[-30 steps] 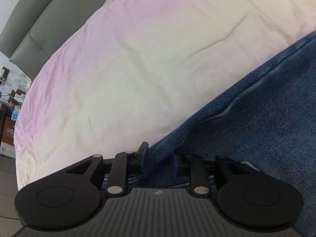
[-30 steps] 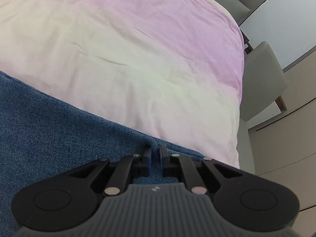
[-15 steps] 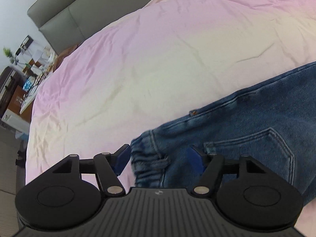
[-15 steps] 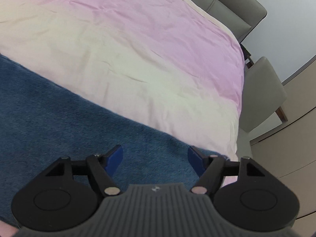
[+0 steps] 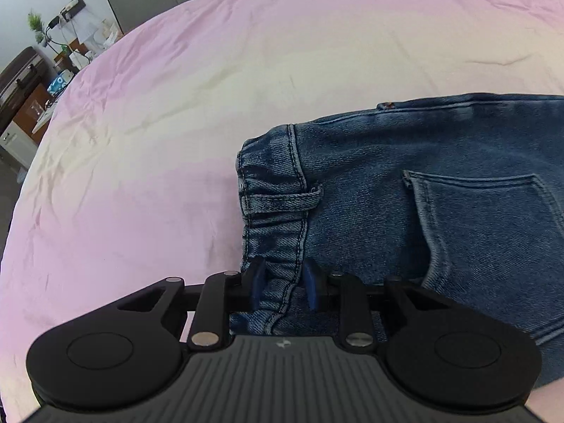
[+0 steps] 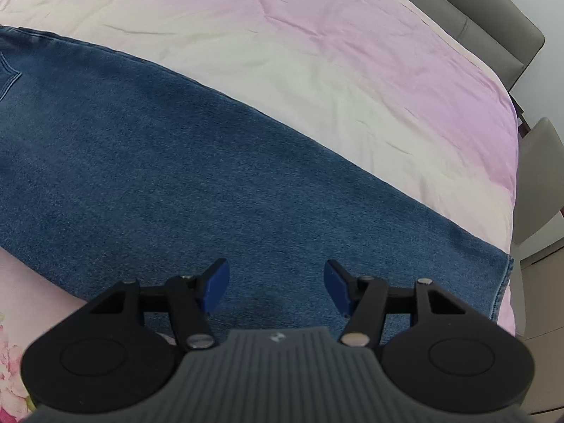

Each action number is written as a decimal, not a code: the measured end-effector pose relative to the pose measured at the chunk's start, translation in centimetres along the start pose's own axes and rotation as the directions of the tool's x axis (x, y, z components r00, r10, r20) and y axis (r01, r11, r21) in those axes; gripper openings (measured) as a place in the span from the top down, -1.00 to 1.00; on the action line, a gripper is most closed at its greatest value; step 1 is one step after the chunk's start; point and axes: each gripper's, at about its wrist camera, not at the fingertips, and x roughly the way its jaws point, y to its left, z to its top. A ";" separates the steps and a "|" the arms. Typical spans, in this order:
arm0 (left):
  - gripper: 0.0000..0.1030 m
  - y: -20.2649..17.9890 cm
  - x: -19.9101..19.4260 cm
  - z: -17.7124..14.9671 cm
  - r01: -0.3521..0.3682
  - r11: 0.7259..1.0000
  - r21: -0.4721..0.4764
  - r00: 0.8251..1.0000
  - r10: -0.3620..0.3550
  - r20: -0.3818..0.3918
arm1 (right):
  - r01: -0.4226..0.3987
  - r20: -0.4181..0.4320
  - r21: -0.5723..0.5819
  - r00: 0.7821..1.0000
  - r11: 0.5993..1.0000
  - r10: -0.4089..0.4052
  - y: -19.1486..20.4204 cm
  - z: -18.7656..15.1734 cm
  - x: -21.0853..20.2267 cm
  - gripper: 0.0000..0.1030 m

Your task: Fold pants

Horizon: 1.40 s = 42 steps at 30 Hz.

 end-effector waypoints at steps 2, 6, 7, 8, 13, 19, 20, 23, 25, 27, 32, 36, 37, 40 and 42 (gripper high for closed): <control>0.39 -0.5 1.1 0.5 -0.017 1.000 -0.001 1.000 0.017 -0.015 | 0.012 -0.012 -0.001 1.000 1.000 -0.012 0.2 0.0 0.1 -0.09; 0.36 -0.4 0.6 0.9 -0.040 0.999 -0.016 0.999 0.040 -0.033 | 0.046 -0.020 0.029 0.999 0.999 -0.045 -1.3 -0.2 -0.5 -0.09; 0.34 -0.6 -0.1 0.9 -0.062 0.998 0.003 0.998 0.062 -0.022 | 0.056 -0.020 0.043 0.998 0.998 -0.055 -2.0 -0.4 -0.8 -0.09; 0.34 -1.1 -1.1 0.7 -0.089 0.996 0.028 0.996 0.089 0.004 | 0.065 -0.018 0.058 0.998 0.996 -0.064 -2.8 -0.7 -1.2 -0.09; 0.19 -3.4 -7.6 -1.3 -0.077 0.993 0.086 0.987 0.064 0.144 | 0.106 -0.013 0.151 0.994 0.983 -0.105 -7.5 -3.2 -3.2 -0.10; 0.19 -9.8 -14.6 -4.9 0.116 0.979 0.168 0.978 -0.142 0.152 | 0.149 -0.015 0.272 0.989 0.951 -0.150 -13.1 -8.4 -4.8 -0.09; 0.19 -10.9 -15.5 -5.5 0.147 0.971 0.189 0.974 -0.175 0.143 | 0.158 -0.021 0.294 0.987 0.943 -0.158 -14.2 -9.3 -4.9 -0.07; 0.18 -14.5 -17.2 -7.9 0.237 0.943 0.234 0.956 -0.269 0.119 | 0.170 -0.046 0.343 0.985 0.924 -0.164 -16.5 -12.4 -4.7 0.07; 0.14 -16.6 -17.2 -9.3 0.270 0.933 0.239 0.948 -0.301 0.103 | 0.183 -0.067 0.339 0.983 0.923 -0.170 -17.3 -14.3 -4.2 0.18; 0.09 -18.2 -16.7 -10.3 0.280 0.930 0.237 0.947 -0.309 0.094 | 0.189 -0.084 0.322 0.982 0.928 -0.171 -18.2 -15.9 -3.4 0.29; 0.06 -20.3 -14.4 -11.1 0.283 0.947 0.156 0.949 -0.299 0.095 | 0.181 -0.066 0.332 0.983 0.926 -0.169 -19.9 -18.6 -1.5 0.39; 0.06 -20.5 -12.9 -11.0 0.273 0.958 0.084 0.955 -0.280 0.095 | 0.175 -0.066 0.295 0.985 0.939 -0.162 -20.3 -19.0 0.1 0.39; 0.06 -20.5 -12.7 -11.1 0.276 0.959 0.065 0.955 -0.281 0.095 | 0.168 -0.060 0.284 0.986 0.944 -0.157 -20.1 -19.0 0.4 0.39; 0.06 -20.4 -12.0 -11.2 0.289 0.957 -0.005 0.952 -0.287 0.108 | 0.151 -0.047 0.254 0.988 0.955 -0.144 -19.7 -19.0 1.6 0.38; 0.06 -20.1 -11.7 -11.4 0.302 0.950 -0.072 0.948 -0.292 0.127 | 0.146 -0.049 0.237 0.989 0.961 -0.138 -19.3 -18.9 2.4 0.38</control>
